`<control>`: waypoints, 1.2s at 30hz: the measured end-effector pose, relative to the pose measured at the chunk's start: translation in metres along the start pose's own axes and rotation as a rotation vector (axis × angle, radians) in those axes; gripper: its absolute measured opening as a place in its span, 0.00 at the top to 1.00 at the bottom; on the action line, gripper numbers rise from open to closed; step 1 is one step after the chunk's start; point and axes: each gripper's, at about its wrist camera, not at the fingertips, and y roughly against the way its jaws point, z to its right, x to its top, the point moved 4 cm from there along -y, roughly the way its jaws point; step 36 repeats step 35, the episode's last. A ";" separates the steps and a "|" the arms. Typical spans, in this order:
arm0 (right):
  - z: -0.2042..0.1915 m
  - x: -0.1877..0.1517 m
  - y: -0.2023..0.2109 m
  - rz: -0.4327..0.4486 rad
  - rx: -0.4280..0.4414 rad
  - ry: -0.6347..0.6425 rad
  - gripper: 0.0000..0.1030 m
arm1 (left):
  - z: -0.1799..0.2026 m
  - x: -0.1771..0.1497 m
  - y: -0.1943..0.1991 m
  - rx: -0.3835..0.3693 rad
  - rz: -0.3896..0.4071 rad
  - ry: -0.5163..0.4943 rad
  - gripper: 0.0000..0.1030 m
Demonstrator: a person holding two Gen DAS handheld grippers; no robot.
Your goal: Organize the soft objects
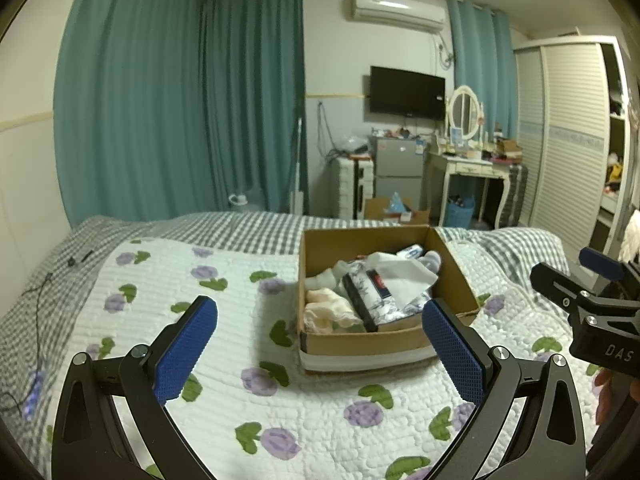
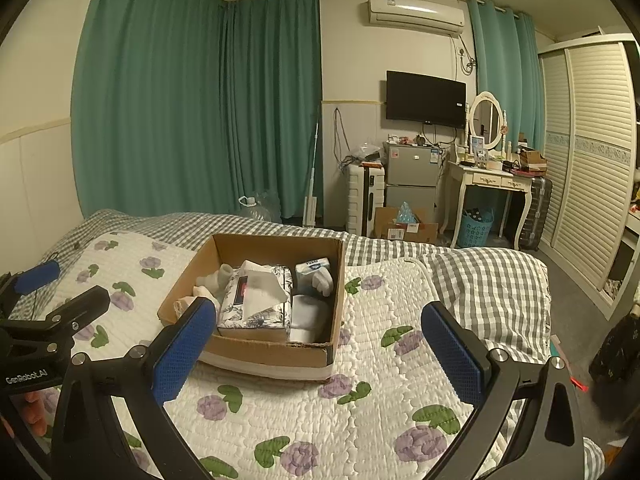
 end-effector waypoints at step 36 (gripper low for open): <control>-0.004 -0.006 -0.003 -0.015 0.006 -0.007 0.00 | -0.004 0.000 0.001 0.003 -0.008 0.008 0.00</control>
